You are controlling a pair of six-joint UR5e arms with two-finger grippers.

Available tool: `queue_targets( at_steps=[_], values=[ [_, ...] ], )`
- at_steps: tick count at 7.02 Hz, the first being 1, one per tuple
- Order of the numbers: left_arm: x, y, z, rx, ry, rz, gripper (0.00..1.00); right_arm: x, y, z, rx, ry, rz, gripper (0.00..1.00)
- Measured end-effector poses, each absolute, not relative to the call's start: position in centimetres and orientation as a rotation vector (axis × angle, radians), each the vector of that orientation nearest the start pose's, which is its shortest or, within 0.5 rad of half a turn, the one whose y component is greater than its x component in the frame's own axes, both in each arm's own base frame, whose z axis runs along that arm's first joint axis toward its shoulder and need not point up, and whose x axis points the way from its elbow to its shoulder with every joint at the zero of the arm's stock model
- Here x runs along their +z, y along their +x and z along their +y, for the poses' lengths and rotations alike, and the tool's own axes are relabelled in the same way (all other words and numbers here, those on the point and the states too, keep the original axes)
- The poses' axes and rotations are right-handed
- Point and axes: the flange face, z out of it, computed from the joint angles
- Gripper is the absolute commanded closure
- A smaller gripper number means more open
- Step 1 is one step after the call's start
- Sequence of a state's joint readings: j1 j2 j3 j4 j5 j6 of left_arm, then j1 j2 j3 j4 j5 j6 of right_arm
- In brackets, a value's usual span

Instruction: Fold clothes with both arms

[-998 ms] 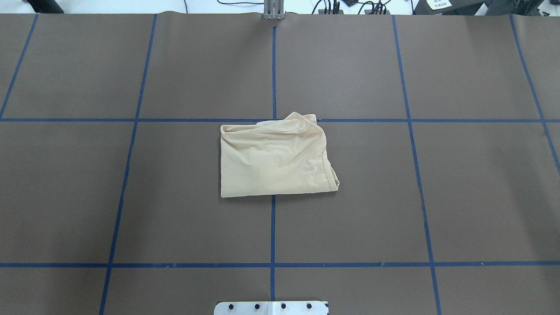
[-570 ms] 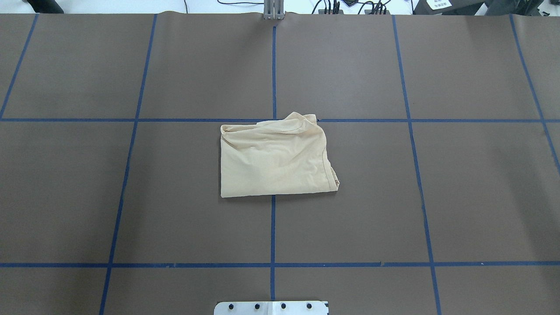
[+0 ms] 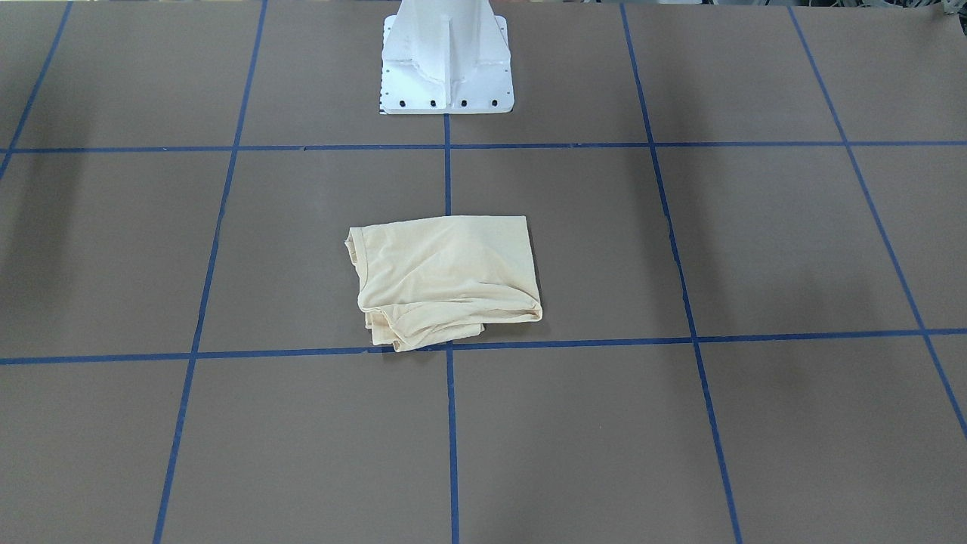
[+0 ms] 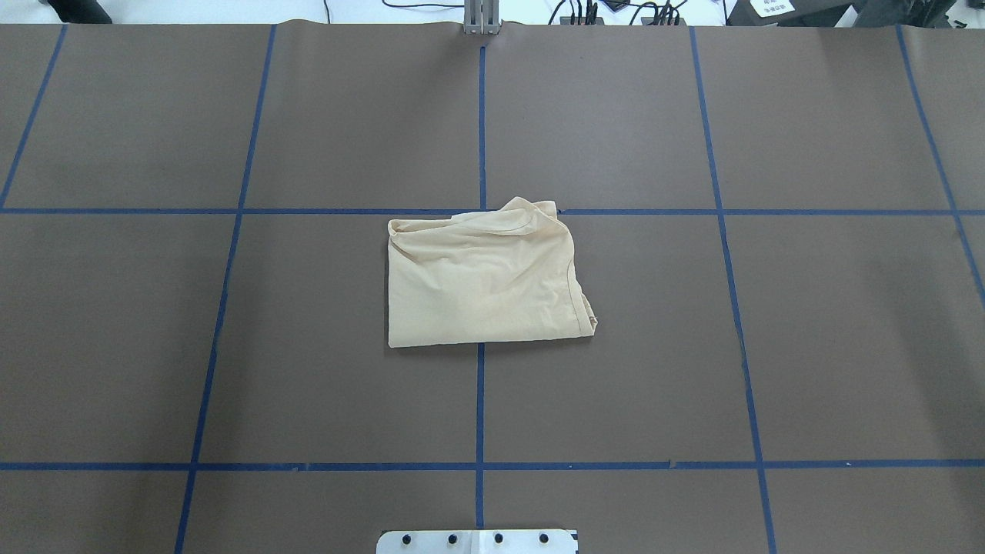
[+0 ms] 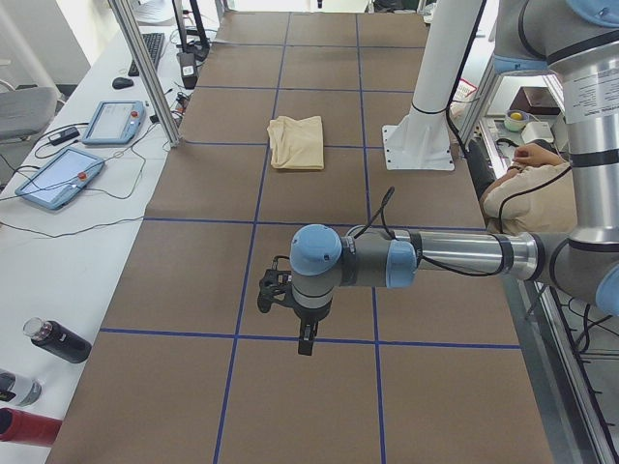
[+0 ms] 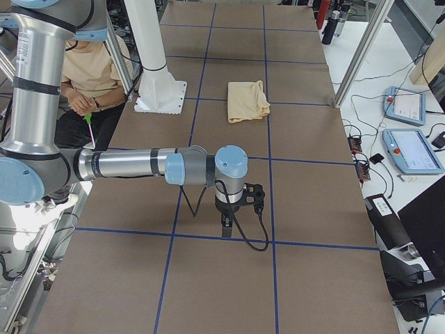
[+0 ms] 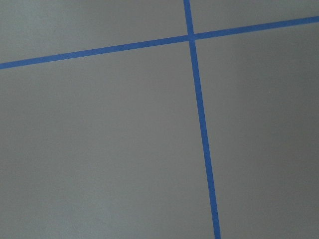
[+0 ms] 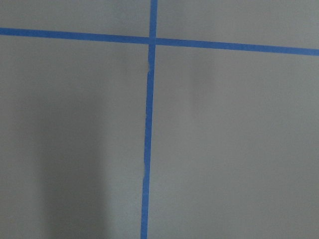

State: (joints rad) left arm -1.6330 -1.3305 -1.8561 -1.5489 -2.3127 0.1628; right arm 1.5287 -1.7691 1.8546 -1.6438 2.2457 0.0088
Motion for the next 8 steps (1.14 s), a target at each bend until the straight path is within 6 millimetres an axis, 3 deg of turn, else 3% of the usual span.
queue_targets(
  at_steps=[3,8],
  values=[
    [61.81,-9.08,-38.99,0.115,0.13,0.732,0.0,62.19,5.38,-41.02,-0.037,-0.002,-0.679,0.0],
    [61.78,-9.1,-38.92,0.111,0.129,0.732,0.0,61.98,5.32,-41.14,-0.039,0.005,-0.684,0.0]
  ],
)
